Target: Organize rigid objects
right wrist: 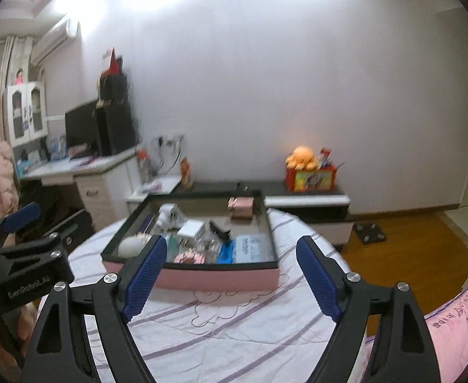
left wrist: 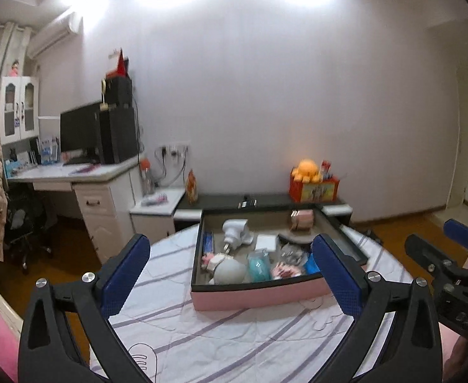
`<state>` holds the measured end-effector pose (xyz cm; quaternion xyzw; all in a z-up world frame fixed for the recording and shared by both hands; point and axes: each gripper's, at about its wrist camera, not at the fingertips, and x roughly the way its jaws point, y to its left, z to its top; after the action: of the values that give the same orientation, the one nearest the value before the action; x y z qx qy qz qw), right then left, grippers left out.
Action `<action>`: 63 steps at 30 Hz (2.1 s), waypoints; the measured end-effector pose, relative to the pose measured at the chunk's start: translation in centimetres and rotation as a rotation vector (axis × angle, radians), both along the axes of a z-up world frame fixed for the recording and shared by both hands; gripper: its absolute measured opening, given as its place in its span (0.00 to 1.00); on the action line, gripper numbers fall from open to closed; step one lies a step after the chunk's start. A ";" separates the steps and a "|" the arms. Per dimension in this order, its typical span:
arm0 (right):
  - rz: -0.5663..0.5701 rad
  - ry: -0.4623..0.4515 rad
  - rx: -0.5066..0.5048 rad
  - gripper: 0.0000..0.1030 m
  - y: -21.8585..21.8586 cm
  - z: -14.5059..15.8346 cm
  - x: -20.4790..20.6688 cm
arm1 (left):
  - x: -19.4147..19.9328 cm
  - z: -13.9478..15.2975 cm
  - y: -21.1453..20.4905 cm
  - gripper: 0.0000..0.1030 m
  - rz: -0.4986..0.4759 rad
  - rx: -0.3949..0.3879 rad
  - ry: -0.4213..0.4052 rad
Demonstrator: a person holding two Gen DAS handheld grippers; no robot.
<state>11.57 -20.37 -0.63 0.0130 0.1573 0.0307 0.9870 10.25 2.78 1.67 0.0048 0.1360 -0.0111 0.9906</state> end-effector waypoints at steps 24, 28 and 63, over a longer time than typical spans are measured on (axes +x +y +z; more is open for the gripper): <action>-0.116 -0.315 -0.024 1.00 -0.5 0.6 -10.6 | -7.9 -0.1 -0.7 1.00 0.007 0.008 -0.150; -0.123 -0.309 -0.030 1.00 -0.6 0.5 -10.5 | -8.1 0.1 -1.3 1.00 0.009 0.030 -0.172; -0.092 -0.232 0.047 1.00 -2.0 0.3 -9.0 | -7.1 -0.1 -1.6 1.00 0.004 0.028 -0.129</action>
<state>2.58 -22.39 -0.29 0.0397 0.0405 -0.0097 0.9983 3.11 1.15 1.57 0.0189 0.0718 -0.0067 0.9972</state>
